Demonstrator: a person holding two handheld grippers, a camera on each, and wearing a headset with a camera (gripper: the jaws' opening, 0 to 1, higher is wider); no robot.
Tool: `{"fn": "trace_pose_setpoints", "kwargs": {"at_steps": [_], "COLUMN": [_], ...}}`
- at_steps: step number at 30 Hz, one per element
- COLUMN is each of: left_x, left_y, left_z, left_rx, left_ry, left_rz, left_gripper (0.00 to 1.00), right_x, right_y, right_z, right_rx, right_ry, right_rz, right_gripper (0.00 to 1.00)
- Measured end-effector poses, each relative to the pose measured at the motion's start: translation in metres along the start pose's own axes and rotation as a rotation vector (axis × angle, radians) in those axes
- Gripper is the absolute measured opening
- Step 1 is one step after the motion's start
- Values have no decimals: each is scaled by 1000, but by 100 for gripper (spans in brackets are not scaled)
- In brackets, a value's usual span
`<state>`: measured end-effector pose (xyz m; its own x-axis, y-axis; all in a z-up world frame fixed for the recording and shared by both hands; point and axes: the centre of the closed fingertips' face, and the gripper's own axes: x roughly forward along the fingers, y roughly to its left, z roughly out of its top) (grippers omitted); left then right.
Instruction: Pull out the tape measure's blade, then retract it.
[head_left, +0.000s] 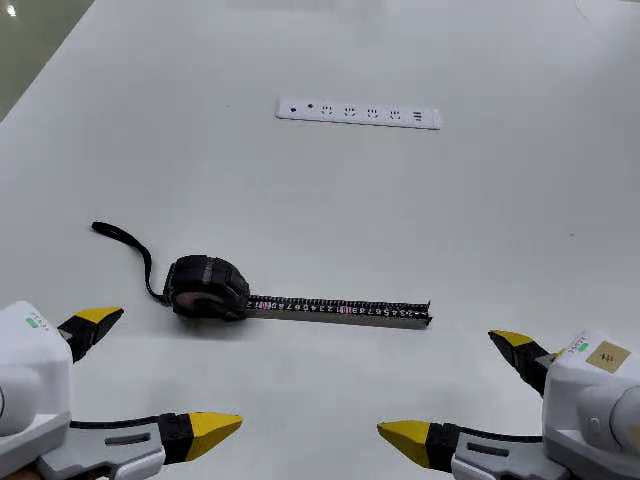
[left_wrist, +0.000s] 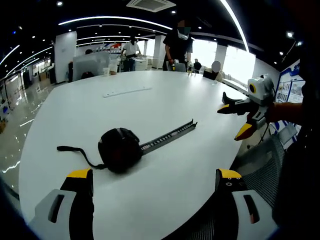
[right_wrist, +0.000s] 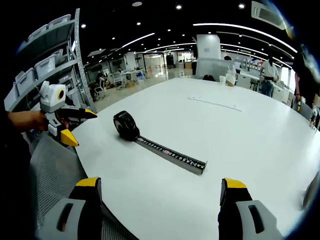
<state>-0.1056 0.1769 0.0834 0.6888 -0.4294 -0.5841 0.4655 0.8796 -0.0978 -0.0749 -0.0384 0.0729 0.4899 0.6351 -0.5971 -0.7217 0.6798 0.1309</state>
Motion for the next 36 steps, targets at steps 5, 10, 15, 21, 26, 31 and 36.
{"fn": "trace_pose_setpoints", "kwargs": {"at_steps": [5, 10, 15, 21, 26, 31, 36], "left_x": [1, 0, -2, -3, -3, -3, -3], "left_y": [-1, 1, 3, 4, 0, -3, -4], "left_z": [6, 13, 13, 12, 11, 13, 13], "left_rx": [-14, -18, -57, -53, -57, -66, -60], "left_ry": [-5, -14, -10, -9, -9, -7, -10], "left_rz": [23, 53, 85, 119, 123, 127, 138], "left_gripper": [99, 99, 99, 99, 99, 99, 99], "right_x": [0, -1, -1, -3, -5, -7, -7], "right_y": [8, 11, 13, 14, 16, 17, 19], "right_z": [6, 13, 16, 17, 18, 20, 22], "right_rx": [14, 15, 29, 63, 75, 86, 75], "right_ry": [0, -12, -15, -20, -23, -30, -38], "right_rz": [4, -3, -14, -26, -30, -33, -32], "right_gripper": [99, 99, 99, 99, 99, 99, 99]}}
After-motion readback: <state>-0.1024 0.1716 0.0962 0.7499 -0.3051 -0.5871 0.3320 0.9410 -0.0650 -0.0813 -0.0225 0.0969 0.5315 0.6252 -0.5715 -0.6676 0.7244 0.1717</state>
